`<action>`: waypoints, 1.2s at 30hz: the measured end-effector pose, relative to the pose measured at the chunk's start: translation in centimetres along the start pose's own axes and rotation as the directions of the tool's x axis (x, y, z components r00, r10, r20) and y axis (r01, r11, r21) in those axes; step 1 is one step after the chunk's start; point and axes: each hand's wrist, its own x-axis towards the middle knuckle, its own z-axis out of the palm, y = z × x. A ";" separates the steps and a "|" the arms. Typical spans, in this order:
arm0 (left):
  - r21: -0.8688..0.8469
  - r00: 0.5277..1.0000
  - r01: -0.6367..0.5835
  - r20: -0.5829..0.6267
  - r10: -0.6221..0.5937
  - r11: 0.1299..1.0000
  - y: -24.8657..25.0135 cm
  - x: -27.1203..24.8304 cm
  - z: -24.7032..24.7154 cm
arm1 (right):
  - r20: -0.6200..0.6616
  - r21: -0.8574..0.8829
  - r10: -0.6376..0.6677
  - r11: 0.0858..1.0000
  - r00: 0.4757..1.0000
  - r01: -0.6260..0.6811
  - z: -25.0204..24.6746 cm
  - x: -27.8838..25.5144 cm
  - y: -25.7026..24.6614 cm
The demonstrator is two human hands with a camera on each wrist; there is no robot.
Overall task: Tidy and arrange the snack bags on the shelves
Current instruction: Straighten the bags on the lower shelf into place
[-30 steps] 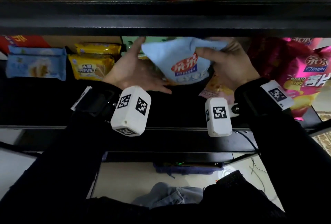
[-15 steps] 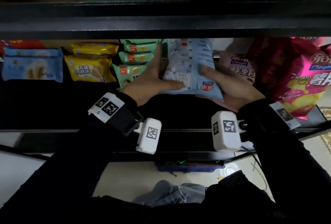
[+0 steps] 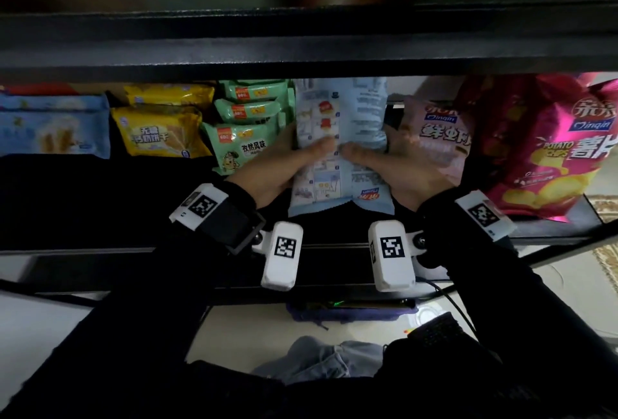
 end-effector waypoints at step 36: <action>-0.219 0.862 -0.097 -0.506 -0.028 0.971 3.8 -2.3 0.4 | -0.053 0.122 -0.018 0.992 0.998 0.025 2.3 -0.9 -2.7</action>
